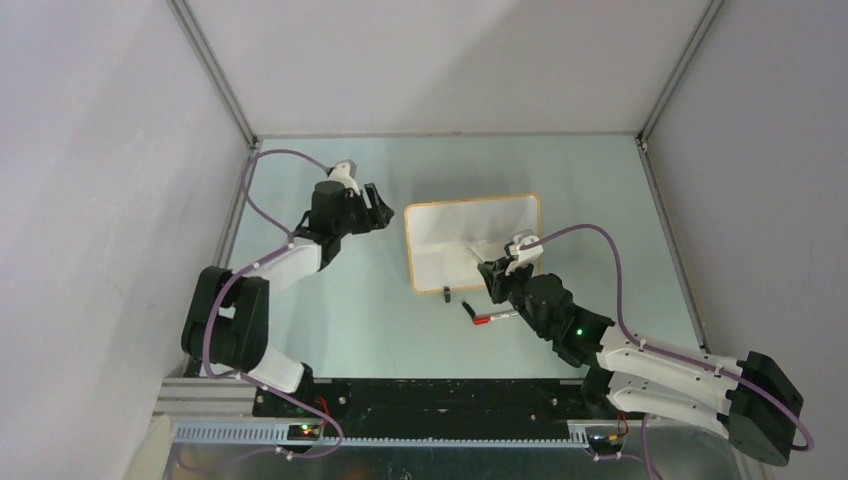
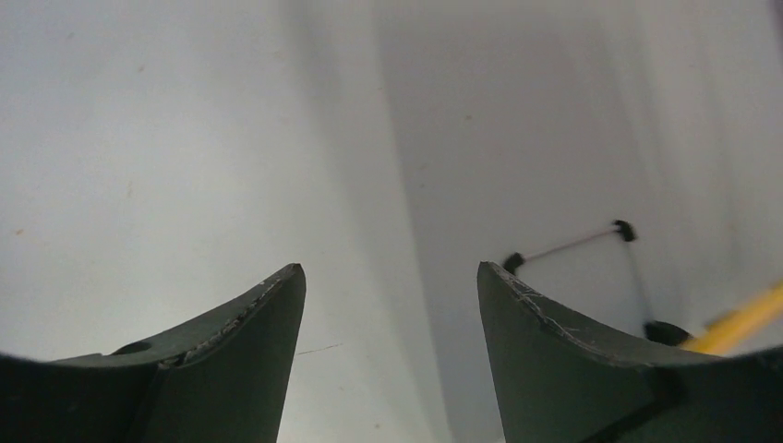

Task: Write a sentence on the whiteboard
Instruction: Hold the whiteboard at the center of the board.

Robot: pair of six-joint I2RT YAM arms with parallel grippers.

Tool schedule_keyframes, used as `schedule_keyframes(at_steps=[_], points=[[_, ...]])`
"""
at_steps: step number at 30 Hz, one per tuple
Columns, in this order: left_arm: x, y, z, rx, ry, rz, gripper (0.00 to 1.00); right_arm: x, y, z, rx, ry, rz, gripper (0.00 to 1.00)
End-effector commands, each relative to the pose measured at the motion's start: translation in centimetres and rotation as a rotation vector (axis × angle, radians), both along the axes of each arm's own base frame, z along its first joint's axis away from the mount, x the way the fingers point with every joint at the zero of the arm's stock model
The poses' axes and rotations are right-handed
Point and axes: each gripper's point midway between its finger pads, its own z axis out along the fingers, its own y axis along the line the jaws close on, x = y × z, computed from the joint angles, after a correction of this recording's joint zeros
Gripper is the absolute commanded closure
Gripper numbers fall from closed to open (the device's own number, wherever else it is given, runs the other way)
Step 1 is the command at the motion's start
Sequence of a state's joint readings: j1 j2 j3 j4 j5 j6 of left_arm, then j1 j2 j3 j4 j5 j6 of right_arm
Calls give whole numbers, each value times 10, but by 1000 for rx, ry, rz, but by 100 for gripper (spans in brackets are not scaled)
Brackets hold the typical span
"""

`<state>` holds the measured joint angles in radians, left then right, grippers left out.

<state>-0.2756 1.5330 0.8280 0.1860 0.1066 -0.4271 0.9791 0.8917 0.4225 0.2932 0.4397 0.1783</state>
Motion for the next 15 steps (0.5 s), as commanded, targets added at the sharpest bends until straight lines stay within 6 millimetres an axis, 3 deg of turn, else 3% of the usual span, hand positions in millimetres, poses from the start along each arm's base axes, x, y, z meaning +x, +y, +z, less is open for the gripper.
schedule_keyframes(at_steps=[1,7,15], points=[[-5,-26,63,-158,-184,-155,25,3,3,23,40,-44,-6,100],[-20,-48,86,-260,-248,-310,23,3,3,22,38,-43,-7,100],[-24,-45,97,-289,-283,-294,14,3,2,23,41,-43,-7,100]])
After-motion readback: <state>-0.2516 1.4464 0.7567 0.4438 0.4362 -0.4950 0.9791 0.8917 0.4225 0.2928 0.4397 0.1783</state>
